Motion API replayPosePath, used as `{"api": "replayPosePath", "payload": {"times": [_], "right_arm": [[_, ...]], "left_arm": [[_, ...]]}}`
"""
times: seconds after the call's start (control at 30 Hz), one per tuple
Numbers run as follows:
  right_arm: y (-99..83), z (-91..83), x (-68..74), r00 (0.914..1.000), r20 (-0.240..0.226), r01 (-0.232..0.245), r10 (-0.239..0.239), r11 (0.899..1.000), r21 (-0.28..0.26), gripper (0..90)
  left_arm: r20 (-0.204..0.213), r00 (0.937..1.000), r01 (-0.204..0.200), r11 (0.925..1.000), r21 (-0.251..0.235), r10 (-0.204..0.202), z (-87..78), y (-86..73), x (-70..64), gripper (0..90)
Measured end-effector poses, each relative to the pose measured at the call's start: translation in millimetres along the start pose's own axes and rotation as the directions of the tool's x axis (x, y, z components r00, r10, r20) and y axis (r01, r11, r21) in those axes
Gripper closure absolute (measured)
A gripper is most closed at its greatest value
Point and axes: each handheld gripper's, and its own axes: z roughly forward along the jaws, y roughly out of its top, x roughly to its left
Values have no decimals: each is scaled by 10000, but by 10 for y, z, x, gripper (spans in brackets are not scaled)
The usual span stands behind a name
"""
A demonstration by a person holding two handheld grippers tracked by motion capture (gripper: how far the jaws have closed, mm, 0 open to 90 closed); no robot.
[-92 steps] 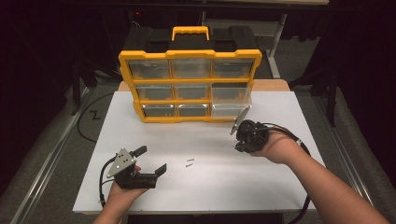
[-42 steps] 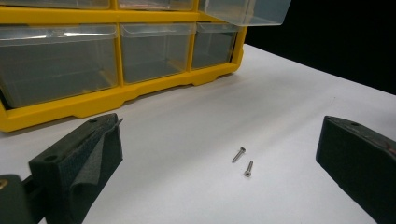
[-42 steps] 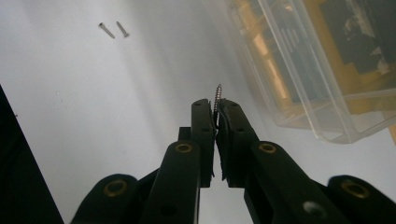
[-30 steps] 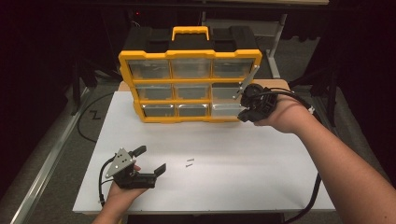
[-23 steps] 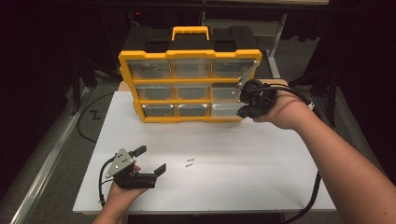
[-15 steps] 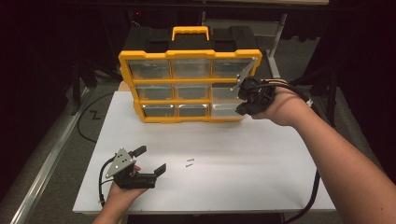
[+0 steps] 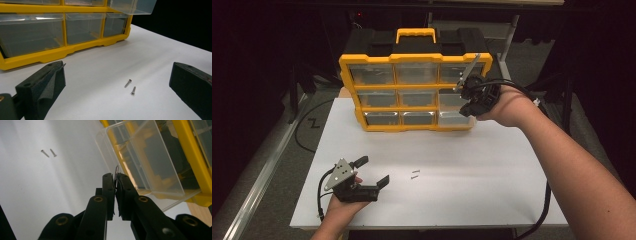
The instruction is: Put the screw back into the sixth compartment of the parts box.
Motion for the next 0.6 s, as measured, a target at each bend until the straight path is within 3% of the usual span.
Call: {"api": "replayPosePath", "payload": {"times": [0.6], "right_arm": [[123, 88, -189, 9991, 298, -291, 287, 9995, 120, 872]], "left_arm": [[-2, 10000, 8, 10000, -9, -8, -1, 0, 2, 11]]}}
